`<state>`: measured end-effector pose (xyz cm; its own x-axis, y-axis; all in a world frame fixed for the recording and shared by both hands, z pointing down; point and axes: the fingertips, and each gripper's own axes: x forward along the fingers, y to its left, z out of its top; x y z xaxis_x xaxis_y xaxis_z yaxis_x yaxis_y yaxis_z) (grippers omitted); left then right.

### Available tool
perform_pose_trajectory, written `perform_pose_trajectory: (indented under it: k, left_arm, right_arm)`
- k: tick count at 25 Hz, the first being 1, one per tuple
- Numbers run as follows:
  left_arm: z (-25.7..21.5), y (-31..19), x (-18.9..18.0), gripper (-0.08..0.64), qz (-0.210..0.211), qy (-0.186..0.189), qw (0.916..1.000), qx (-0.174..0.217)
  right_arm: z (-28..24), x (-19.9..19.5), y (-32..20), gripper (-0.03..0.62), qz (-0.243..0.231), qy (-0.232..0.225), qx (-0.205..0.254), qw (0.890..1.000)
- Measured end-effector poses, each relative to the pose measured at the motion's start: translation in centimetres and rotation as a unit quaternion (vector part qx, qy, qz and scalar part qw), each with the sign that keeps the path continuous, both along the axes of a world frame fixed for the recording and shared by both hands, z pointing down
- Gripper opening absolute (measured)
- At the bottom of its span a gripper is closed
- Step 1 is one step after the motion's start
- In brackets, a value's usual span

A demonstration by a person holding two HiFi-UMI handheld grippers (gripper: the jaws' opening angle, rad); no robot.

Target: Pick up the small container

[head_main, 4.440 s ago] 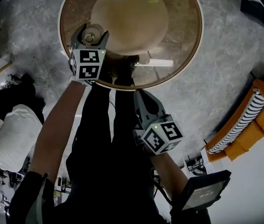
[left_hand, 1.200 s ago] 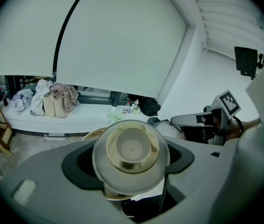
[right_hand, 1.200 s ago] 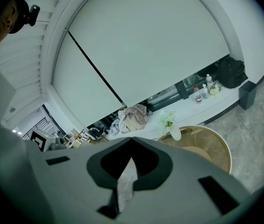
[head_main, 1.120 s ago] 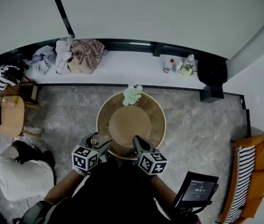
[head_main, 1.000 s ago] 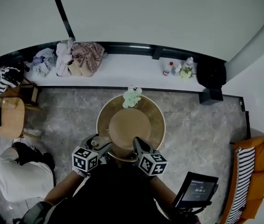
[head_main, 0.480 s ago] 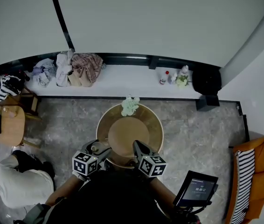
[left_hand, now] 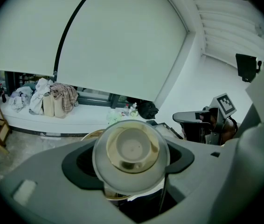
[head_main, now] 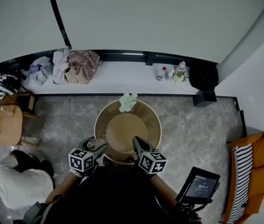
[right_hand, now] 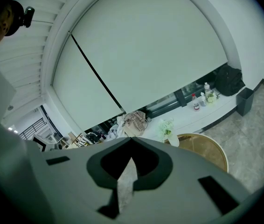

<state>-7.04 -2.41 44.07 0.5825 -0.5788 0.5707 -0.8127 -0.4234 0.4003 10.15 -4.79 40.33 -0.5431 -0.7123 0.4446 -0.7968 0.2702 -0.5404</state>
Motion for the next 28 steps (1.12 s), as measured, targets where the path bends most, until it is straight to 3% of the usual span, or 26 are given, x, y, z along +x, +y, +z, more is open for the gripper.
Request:
perform_pose_trajectory:
  k: [28]
  left_arm:
    - [1.0, -1.1, -0.1, 0.336, 0.005, 0.008, 0.9998, -0.020]
  right_arm:
    - [0.8, -1.0, 0.2, 0.006, -0.002, -0.003, 0.001, 1.000]
